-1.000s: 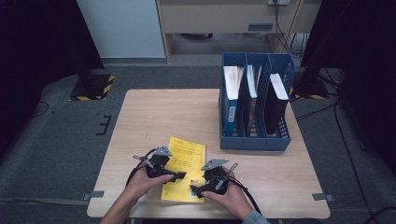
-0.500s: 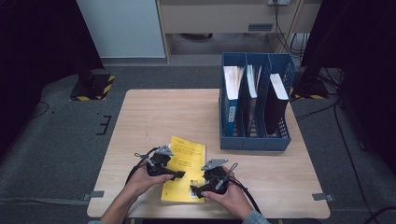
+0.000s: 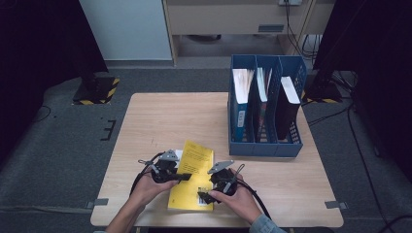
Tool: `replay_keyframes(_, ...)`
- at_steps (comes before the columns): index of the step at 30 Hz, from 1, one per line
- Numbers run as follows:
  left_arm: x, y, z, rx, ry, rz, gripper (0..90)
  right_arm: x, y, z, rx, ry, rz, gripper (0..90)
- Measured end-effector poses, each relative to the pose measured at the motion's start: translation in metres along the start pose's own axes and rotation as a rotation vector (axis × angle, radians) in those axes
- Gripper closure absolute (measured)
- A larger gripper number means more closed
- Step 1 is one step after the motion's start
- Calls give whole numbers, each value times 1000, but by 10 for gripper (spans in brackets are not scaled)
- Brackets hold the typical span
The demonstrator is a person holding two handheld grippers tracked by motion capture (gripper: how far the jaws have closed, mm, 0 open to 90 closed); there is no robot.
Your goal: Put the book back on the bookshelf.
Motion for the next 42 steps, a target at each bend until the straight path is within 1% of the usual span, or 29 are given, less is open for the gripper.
replay_keyframes(1, 0, 1, 0, -2, 1, 5, 762, 0, 0, 1, 3, 0, 1, 47)
replay_keyframes(3, 1, 2, 1, -3, 4, 12, 766, 0, 1, 3, 21, 20, -1, 54)
replay_keyframes(6, 1, 6, 1, -8, 13, 20, 773, 2, 1, 6, 37, 13, 7, 62)
replay_keyframes(10, 2, 12, 4, -1, 2, 30, 781, 5, 0, 7, 55, 4, 4, 45)
replay_keyframes(14, 3, 16, 6, -8, -2, 42, 783, 7, -1, 7, 68, 1, -2, 23)
replay_keyframes(15, 3, 17, 6, -8, -4, 47, 783, 8, -2, 7, 72, -3, 0, 18)
replay_keyframes(16, 3, 18, 7, -8, -8, 50, 784, 10, -2, 9, 92, -9, 5, 17)
replay_keyframes(17, 3, 19, 8, -12, -10, 55, 784, 10, -2, 9, 92, -9, 5, 17)
replay_keyframes(19, 3, 22, 11, -21, -26, 63, 788, 11, -2, 11, 117, -5, 13, 16)
replay_keyframes(20, 4, 24, 12, -22, -38, 69, 791, 12, -2, 11, 130, -3, 2, 8)
replay_keyframes(22, 4, 27, 14, -22, -50, 72, 791, 15, -2, 11, 158, -12, -2, 29)
replay_keyframes(23, 3, 28, 14, -20, -54, 71, 791, 16, -1, 12, 179, -12, -1, 66)
replay_keyframes(24, 2, 29, 14, -16, -56, 71, 791, 17, -1, 12, 194, -23, -3, 90)
replay_keyframes(25, 1, 30, 13, -15, -55, 70, 791, 17, 0, 13, 204, -20, 5, 121)
replay_keyframes(27, -2, 32, 11, -6, -55, 63, 792, 19, 3, 15, 209, -24, 17, 177)
replay_keyframes(28, -3, 32, 10, -4, -54, 57, 791, 20, 5, 14, 215, -28, 12, 199)
replay_keyframes(30, -4, 31, 8, 4, -49, 43, 794, 22, 7, 14, 205, -34, -3, 228)
replay_keyframes(31, -4, 30, 7, 18, -55, 29, 795, 23, 9, 14, 197, -40, -9, 248)
replay_keyframes(32, -5, 30, 7, 25, -58, 26, 795, 25, 11, 14, 189, -38, -10, 266)
replay_keyframes(33, -5, 31, 6, 27, -60, 29, 795, 26, 12, 14, 184, -32, -6, 283)
replay_keyframes(35, -5, 34, 5, 23, -58, 47, 797, 28, 19, 14, 186, -35, 4, 313)
replay_keyframes(37, -4, 37, 3, 28, -55, 63, 801, 31, 24, 15, 195, -34, 26, 349)
replay_keyframes(38, -2, 38, 2, 37, -54, 69, 806, 32, 26, 15, 192, -33, 30, 358)
replay_keyframes(40, 1, 41, 0, 49, -54, 84, 813, 37, 32, 14, 176, -26, 44, 377)
replay_keyframes(41, 2, 43, -1, 49, -53, 94, 815, 40, 35, 14, 181, -24, 49, 388)
replay_keyframes(42, 3, 45, -2, 45, -56, 103, 819, 43, 38, 13, 183, -11, 50, 395)
Point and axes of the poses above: each handheld gripper's, and its own axes: y roughly backward along the jaws, x roughly out of its top, z roughly to its right, the point moved 5 cm from there along -y, roughly forward along the jaws, and after that the axes turned 14 degrees about -z, right-handed, at the moved point
